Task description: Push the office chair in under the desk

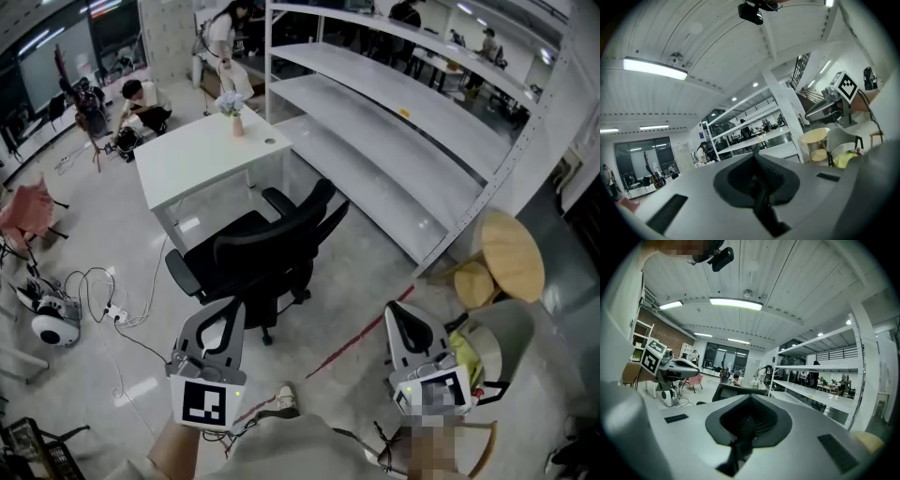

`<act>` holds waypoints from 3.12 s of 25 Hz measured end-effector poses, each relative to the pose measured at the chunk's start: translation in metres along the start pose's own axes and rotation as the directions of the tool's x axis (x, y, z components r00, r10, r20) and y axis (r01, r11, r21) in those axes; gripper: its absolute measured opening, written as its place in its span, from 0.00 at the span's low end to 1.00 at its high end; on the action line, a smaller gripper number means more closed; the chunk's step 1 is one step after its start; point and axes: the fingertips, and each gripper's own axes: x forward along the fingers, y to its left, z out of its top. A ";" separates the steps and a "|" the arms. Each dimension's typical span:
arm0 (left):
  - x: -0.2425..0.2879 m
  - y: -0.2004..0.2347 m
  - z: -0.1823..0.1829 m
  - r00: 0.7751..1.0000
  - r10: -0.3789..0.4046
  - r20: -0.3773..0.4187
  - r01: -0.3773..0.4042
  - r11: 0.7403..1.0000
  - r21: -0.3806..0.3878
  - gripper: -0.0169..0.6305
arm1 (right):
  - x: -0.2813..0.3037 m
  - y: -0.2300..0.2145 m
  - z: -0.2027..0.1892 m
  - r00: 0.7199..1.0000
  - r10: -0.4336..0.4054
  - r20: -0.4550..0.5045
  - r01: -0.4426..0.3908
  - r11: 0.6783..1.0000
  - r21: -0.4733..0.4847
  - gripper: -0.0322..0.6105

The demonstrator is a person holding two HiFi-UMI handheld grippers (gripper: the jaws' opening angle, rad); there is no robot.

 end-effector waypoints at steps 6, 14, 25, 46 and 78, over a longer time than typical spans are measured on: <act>0.020 0.028 -0.013 1.000 0.003 0.001 -0.003 0.999 0.033 0.04 | 0.038 -0.007 0.007 1.000 -0.006 -0.006 0.006 1.000 -0.014 0.06; 0.035 0.041 -0.027 1.000 0.019 -0.020 -0.018 1.000 0.007 0.04 | 0.075 -0.012 0.009 0.999 0.051 -0.019 -0.052 0.998 -0.043 0.06; 0.059 0.042 -0.043 0.988 0.103 -0.118 -0.104 0.995 0.002 0.06 | 0.135 -0.030 -0.011 0.972 0.219 -0.080 -0.226 0.969 -0.101 0.06; 0.107 0.011 -0.107 0.826 0.251 -0.505 -0.253 0.965 0.066 0.32 | 0.251 -0.069 -0.082 0.721 0.624 -0.301 -0.692 0.675 -0.257 0.33; 0.135 -0.013 -0.240 0.585 -0.022 -0.811 0.166 0.982 0.093 0.32 | 0.316 -0.042 -0.195 0.478 0.587 -0.653 -0.877 0.286 -0.385 0.38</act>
